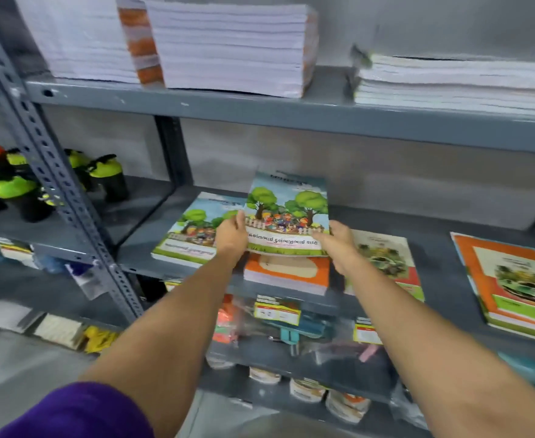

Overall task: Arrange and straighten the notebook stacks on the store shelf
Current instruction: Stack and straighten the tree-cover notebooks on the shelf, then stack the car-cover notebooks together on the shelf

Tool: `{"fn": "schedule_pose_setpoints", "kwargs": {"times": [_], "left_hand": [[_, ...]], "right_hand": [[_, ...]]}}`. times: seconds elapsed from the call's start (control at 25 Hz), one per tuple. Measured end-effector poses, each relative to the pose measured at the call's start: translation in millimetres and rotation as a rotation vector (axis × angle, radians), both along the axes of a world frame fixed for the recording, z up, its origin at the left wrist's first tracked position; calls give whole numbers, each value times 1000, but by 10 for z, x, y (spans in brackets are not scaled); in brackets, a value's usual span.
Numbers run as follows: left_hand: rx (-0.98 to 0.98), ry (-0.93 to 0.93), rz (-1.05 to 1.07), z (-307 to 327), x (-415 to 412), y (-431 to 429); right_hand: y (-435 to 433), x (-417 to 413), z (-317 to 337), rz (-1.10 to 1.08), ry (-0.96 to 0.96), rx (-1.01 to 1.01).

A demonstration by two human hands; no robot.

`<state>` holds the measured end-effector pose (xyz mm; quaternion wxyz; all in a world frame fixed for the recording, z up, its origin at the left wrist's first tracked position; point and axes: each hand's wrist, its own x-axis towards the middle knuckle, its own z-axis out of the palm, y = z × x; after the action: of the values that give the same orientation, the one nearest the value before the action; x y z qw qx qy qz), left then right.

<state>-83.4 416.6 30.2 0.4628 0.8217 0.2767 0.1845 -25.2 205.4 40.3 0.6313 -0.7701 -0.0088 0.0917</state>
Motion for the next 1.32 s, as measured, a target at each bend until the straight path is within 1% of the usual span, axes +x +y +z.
{"fn": "schedule_pose_setpoints", "kwargs": {"times": [0.08, 0.16, 0.24, 0.32, 0.36, 0.4, 0.48, 0.56, 0.64, 0.72, 0.8, 0.84, 1.0, 1.08, 1.2, 1.32], "left_hand": [[133, 38, 53, 46, -130, 530], [188, 64, 62, 35, -251, 1036], [199, 104, 50, -25, -345, 1466], [215, 179, 32, -112, -432, 1724], [240, 228, 17, -162, -476, 1804], [289, 284, -1, -217, -518, 1883], [469, 371, -23, -325, -576, 2004], [679, 400, -46, -385, -590, 2093], [763, 412, -61, -406, -574, 2132], [742, 429, -49, -413, -541, 2125], [700, 409, -24, -391, -498, 2107], [679, 381, -25, -367, -474, 2095], [572, 250, -64, -221, -285, 1870], [520, 234, -113, -152, -162, 1592], [478, 248, -217, -88, 11, 1076], [419, 196, -314, -85, 199, 477]], "right_hand": [[501, -112, 33, 62, 13, 27], [981, -200, 57, 90, -41, -55], [1400, -269, 63, 86, -110, -233], [1709, -367, 23, 73, -172, -519], [1824, -451, -19, 68, -192, -620], [1938, -540, -81, 69, -202, -682], [2089, -679, -202, 91, -201, -794], [2163, -732, -262, 103, -209, -905], [2189, -728, -253, 107, -223, -961], [2177, -721, -228, 92, -236, -964], [2114, -705, -194, 60, -241, -905], [2060, -684, -181, 29, -243, -840], [1717, -573, -113, -135, -237, -478], [1446, -536, -114, -219, -213, -391], [913, -486, -131, -345, -193, -422], [267, -466, -137, -452, -183, -504]]}}
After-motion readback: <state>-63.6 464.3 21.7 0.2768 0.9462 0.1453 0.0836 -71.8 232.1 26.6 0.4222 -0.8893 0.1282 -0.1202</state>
